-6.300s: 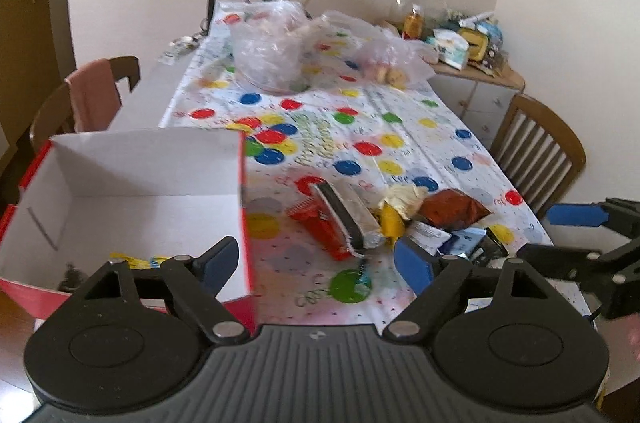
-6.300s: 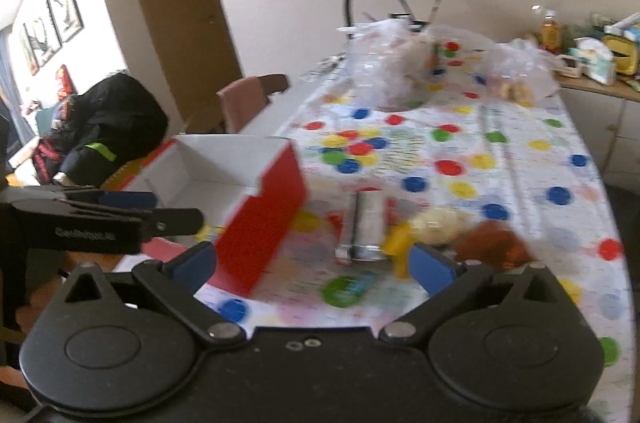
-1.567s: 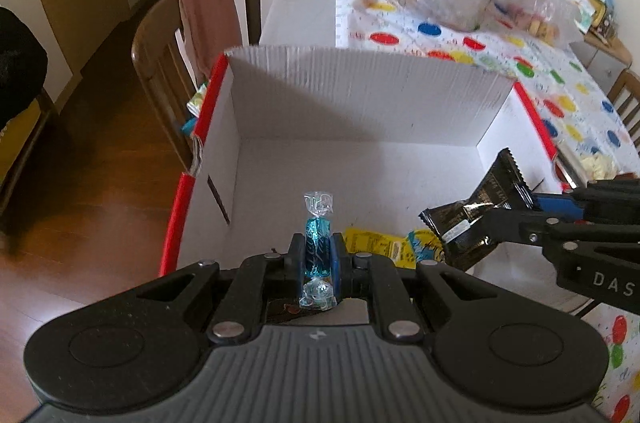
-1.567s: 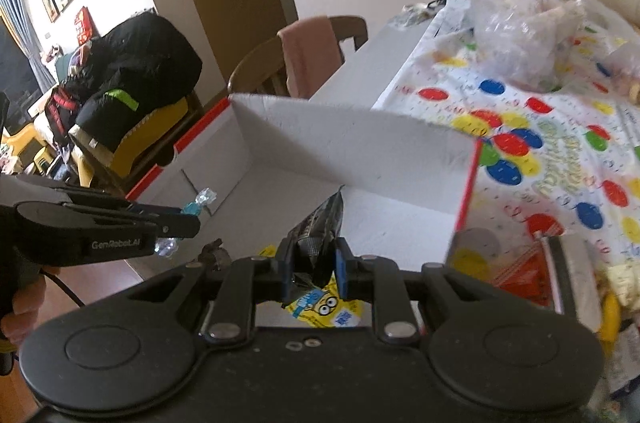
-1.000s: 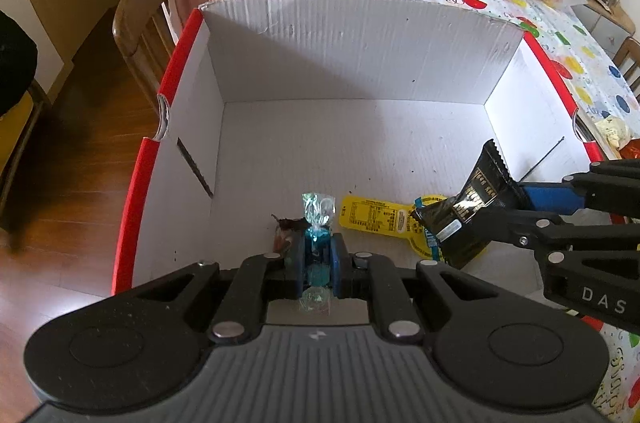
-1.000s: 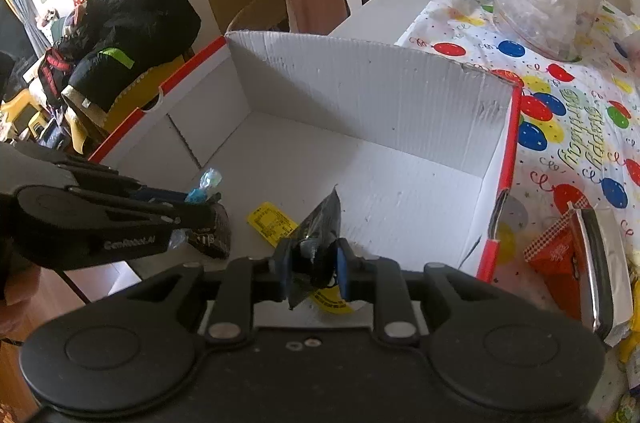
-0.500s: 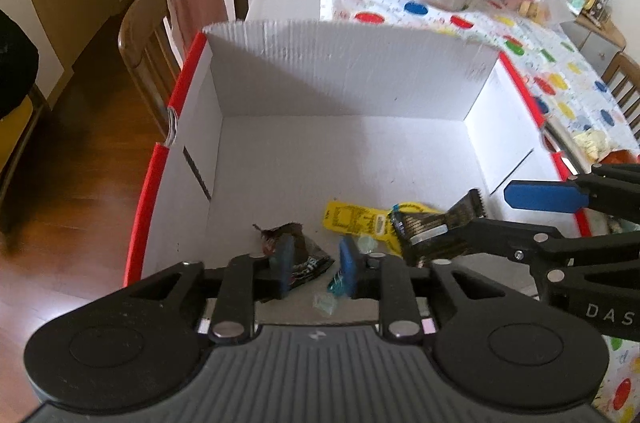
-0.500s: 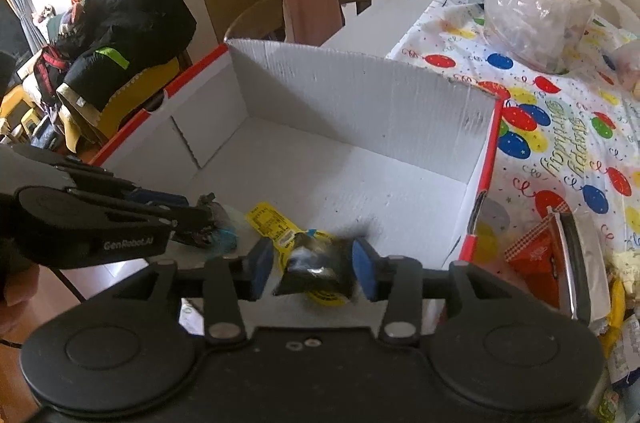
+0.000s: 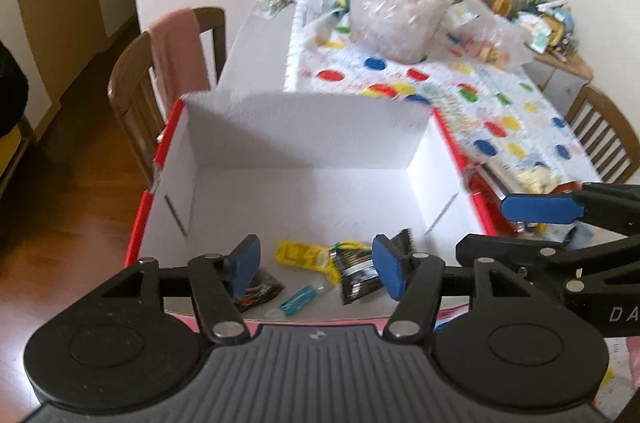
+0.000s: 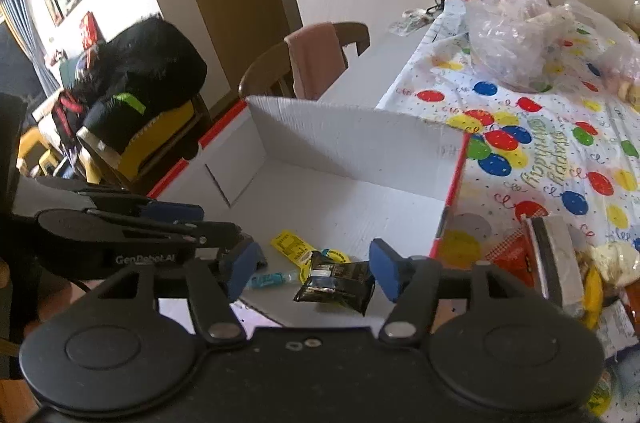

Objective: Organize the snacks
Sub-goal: 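Withdraw both tools from the box back toward the snack pile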

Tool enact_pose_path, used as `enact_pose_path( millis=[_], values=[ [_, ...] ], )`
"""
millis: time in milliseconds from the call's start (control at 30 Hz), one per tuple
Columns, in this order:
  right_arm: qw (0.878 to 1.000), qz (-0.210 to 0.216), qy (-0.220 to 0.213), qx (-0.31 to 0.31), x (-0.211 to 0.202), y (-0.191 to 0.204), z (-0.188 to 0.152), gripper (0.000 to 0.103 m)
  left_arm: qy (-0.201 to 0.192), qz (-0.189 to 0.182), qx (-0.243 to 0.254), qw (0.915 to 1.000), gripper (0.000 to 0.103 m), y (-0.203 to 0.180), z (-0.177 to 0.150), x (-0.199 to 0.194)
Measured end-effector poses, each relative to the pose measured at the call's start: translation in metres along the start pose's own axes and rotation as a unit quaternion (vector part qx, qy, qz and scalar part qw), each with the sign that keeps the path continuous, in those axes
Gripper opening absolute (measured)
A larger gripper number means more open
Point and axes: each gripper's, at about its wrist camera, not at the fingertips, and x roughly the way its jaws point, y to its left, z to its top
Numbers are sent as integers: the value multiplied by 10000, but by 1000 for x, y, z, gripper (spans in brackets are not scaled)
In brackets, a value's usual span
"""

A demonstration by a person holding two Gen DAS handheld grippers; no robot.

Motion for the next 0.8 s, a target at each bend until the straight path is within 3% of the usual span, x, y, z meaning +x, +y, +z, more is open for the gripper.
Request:
enact_pose_path(
  millis=[167, 233, 800],
  values=[
    [9997, 11, -239, 101, -25, -7, -2, 70, -220, -77, 99, 9997, 69, -19, 2, -15],
    [9993, -20, -351, 144, -34, -11, -3, 77, -308, -119, 144, 9994, 70, -28, 3, -20],
    [9947, -338, -871, 429, -107, -68, -32, 100, -669, -593, 484, 9948, 81, -120, -2, -27]
  ],
)
